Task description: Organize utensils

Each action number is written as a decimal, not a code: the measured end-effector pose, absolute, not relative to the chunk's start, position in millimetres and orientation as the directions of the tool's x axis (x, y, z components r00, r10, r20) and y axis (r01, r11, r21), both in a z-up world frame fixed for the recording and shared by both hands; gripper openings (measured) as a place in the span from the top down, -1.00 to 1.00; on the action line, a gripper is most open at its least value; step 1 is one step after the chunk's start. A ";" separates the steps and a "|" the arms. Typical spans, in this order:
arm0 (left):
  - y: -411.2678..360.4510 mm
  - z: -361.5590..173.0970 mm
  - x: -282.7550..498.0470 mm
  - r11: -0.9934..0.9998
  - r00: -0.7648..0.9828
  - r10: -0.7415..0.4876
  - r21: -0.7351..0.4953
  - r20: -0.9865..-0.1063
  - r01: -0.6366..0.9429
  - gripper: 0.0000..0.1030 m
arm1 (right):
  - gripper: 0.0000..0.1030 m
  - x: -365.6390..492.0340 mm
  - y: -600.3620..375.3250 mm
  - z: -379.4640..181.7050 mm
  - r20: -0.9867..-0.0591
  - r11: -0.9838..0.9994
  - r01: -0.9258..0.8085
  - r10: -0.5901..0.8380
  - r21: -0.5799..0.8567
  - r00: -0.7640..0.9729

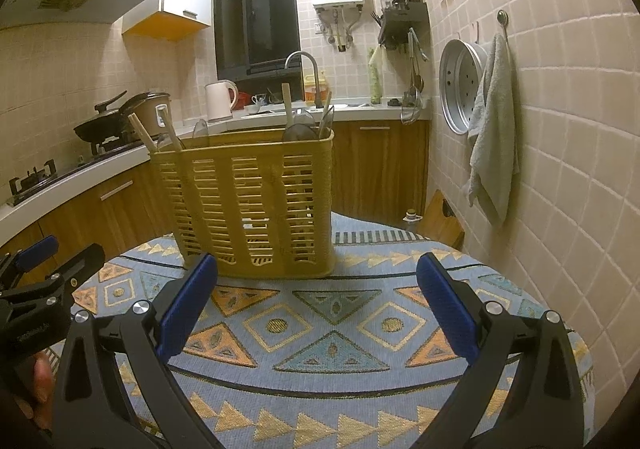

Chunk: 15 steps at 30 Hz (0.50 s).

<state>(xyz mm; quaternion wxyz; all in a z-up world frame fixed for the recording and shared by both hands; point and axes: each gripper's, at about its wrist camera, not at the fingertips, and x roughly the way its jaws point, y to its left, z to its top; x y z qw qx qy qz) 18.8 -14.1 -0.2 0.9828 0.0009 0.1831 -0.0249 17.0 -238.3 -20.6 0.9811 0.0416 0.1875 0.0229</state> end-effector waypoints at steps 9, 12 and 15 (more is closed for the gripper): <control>-14.2 -1.6 18.9 0.998 0.933 -0.055 0.000 -0.356 0.059 -0.85 | -0.85 14.5 -238.3 -18.5 -0.350 0.997 -0.021 0.047 0.080 0.935; -15.1 -1.7 18.7 0.998 0.932 -0.055 0.000 -0.357 0.059 -0.85 | -0.85 13.8 -237.8 -18.5 -0.352 0.996 -0.022 0.050 0.082 0.935; -15.4 -1.6 18.5 0.998 0.933 -0.055 0.002 -0.356 0.060 -0.85 | -0.85 14.2 -237.0 -19.1 -0.357 0.996 -0.024 0.052 0.081 0.933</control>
